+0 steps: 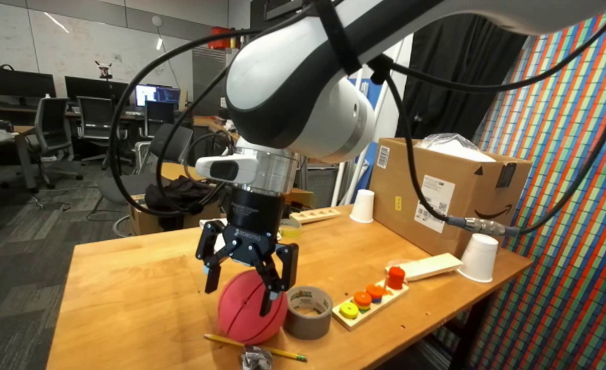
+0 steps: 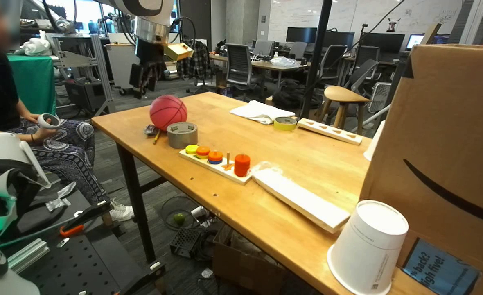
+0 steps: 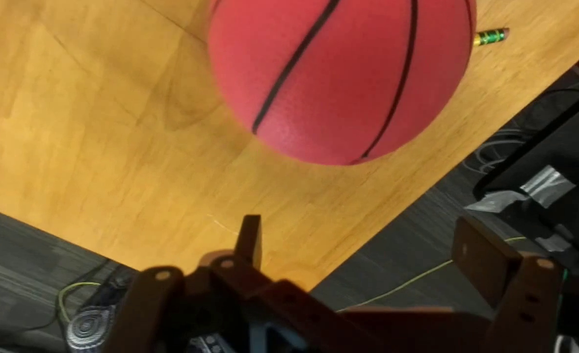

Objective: Push the ball on the table to the right.

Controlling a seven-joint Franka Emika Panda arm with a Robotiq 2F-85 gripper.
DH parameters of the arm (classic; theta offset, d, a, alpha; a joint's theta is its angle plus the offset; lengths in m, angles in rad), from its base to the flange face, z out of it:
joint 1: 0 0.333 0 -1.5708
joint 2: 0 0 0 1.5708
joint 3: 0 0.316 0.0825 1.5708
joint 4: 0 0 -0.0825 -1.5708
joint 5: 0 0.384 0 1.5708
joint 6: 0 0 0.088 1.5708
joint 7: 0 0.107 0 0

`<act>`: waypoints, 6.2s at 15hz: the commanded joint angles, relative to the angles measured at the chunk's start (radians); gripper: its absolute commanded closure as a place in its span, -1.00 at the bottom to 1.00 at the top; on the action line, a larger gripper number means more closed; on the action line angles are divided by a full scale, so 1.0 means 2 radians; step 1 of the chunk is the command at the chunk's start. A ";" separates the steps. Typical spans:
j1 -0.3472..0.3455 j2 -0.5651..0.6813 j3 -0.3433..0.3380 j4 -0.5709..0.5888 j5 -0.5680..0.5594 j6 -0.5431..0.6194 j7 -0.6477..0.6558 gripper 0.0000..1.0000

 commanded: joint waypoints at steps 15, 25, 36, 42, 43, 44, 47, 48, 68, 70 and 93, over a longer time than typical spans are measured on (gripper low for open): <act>-0.049 0.015 0.018 0.002 0.068 -0.053 -0.156 -1.00; -0.059 0.075 0.032 0.064 0.086 -0.085 -0.114 -1.00; -0.090 0.137 0.027 0.115 0.091 -0.083 -0.094 -1.00; -0.115 0.093 -0.007 0.130 0.014 -0.064 -0.068 -1.00; -0.123 0.082 -0.012 0.135 0.018 -0.057 -0.059 -1.00; -0.137 0.067 -0.014 0.140 0.048 -0.068 -0.056 -1.00; -0.165 0.017 -0.037 0.147 0.077 -0.073 -0.043 -1.00; -0.171 0.000 -0.047 0.147 0.081 -0.070 -0.037 -1.00; -0.028 -0.097 0.024 -0.033 -0.120 0.095 0.469 -1.00; -0.018 -0.094 0.027 -0.031 -0.123 0.092 0.473 -1.00; -0.013 0.122 0.041 0.200 -0.161 0.021 0.483 -1.00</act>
